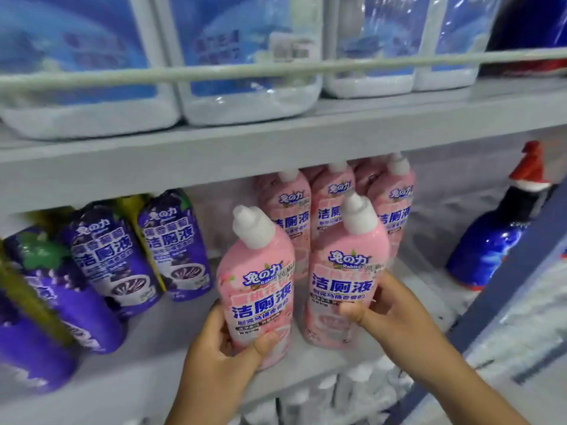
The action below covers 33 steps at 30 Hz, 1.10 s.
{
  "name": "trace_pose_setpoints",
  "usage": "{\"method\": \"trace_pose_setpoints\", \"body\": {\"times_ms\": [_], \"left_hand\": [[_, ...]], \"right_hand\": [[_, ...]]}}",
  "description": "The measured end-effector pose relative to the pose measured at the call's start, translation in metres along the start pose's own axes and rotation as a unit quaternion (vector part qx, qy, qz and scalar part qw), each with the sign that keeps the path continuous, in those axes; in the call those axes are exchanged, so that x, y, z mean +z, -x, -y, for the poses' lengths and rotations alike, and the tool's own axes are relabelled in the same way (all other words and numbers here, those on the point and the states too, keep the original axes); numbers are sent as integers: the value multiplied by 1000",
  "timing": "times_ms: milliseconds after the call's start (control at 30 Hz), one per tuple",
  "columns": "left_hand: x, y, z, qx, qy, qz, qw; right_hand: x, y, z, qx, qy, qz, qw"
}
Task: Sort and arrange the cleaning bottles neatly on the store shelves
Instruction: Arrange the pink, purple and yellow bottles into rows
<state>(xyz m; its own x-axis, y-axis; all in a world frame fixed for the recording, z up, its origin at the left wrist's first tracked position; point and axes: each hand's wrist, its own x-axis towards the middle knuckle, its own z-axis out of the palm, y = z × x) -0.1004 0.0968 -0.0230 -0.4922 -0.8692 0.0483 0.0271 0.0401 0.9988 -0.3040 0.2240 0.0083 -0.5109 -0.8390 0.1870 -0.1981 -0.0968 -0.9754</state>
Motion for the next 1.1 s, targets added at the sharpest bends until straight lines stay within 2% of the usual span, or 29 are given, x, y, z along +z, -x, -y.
{"method": "trace_pose_setpoints", "body": {"times_ms": [200,333,367,500,600,867,967,1100], "left_hand": [[49,-22,12,2,7,-16,1000],[62,-35,19,9,-23,-27,999],[65,-36,19,11,-34,-29,999],[67,-36,21,44,-119,-67,990],[66,-33,25,77,-136,-115,981],[66,-55,26,88,-206,-130,966],[74,-63,24,98,-202,-141,964],[82,-69,22,98,-193,-150,965]], "right_hand": [[-41,-31,-19,1,11,31,999],[-48,-50,-27,-27,50,84,995],[-49,-53,-29,-32,59,75,995],[-44,-46,-44,-38,98,-49,993],[-40,-42,-58,-45,102,-72,991],[-37,-56,-66,-85,130,-116,981],[-35,-55,-67,-95,143,-158,972],[-35,-61,-70,-83,169,-154,970]]}}
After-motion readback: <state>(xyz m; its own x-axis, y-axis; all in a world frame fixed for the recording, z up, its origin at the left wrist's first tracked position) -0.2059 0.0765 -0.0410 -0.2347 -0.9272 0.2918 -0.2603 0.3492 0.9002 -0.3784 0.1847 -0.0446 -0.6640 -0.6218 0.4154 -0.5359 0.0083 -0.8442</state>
